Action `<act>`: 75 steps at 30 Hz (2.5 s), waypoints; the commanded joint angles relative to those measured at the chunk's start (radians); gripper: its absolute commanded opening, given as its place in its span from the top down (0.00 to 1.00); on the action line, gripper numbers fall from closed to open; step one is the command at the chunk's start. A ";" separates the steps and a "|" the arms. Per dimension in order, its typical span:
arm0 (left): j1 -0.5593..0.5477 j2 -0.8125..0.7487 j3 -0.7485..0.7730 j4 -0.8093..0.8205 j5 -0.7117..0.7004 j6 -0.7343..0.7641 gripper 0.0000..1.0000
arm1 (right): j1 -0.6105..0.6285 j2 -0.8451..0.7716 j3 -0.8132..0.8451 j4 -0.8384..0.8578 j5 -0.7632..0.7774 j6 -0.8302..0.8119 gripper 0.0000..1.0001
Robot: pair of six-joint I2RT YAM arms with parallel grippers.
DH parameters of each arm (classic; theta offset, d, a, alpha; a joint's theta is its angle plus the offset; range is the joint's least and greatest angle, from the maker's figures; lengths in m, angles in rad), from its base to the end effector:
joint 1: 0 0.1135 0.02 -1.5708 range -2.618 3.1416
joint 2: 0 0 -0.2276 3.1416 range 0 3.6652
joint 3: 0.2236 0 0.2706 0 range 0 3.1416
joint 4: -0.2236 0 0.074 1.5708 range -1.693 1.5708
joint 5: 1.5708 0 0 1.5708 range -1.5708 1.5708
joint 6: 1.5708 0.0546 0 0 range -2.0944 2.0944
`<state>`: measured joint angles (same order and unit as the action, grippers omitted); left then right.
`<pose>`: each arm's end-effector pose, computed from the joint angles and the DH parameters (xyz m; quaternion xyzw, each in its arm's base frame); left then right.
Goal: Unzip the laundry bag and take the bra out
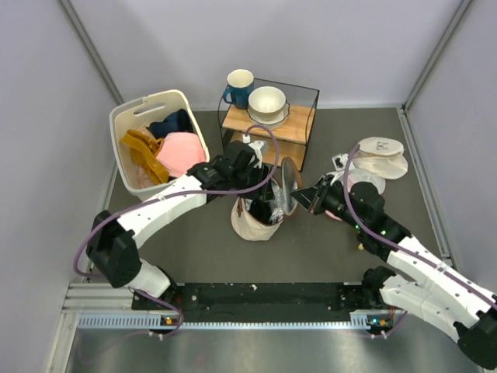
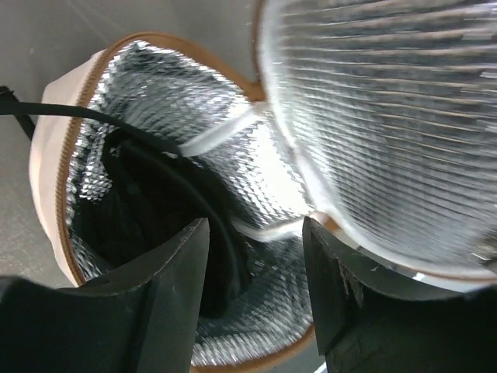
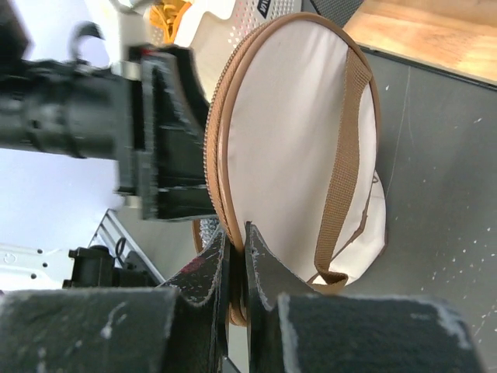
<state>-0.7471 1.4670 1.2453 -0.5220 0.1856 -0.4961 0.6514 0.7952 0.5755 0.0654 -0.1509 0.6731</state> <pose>0.2580 -0.2527 0.2540 0.1511 0.8999 -0.3020 0.2759 0.2000 0.1628 0.2574 -0.0408 0.7578 0.4440 0.4763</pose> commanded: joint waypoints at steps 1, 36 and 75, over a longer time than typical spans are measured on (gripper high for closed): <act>0.002 0.035 -0.036 -0.012 -0.040 -0.015 0.44 | -0.012 -0.054 0.000 -0.047 0.036 -0.033 1.00; -0.063 0.027 0.129 -0.176 -0.069 0.097 1.00 | -0.010 -0.018 0.023 -0.042 0.071 -0.066 1.00; 0.509 -0.100 0.735 -0.180 -0.228 0.125 1.00 | -0.012 -0.025 0.043 -0.064 0.116 -0.102 1.00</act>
<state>-0.2962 1.3655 1.9240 -0.6262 0.1184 -0.4412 0.6514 0.7856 0.5716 -0.0170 -0.0505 0.5934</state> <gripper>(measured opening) 0.069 0.044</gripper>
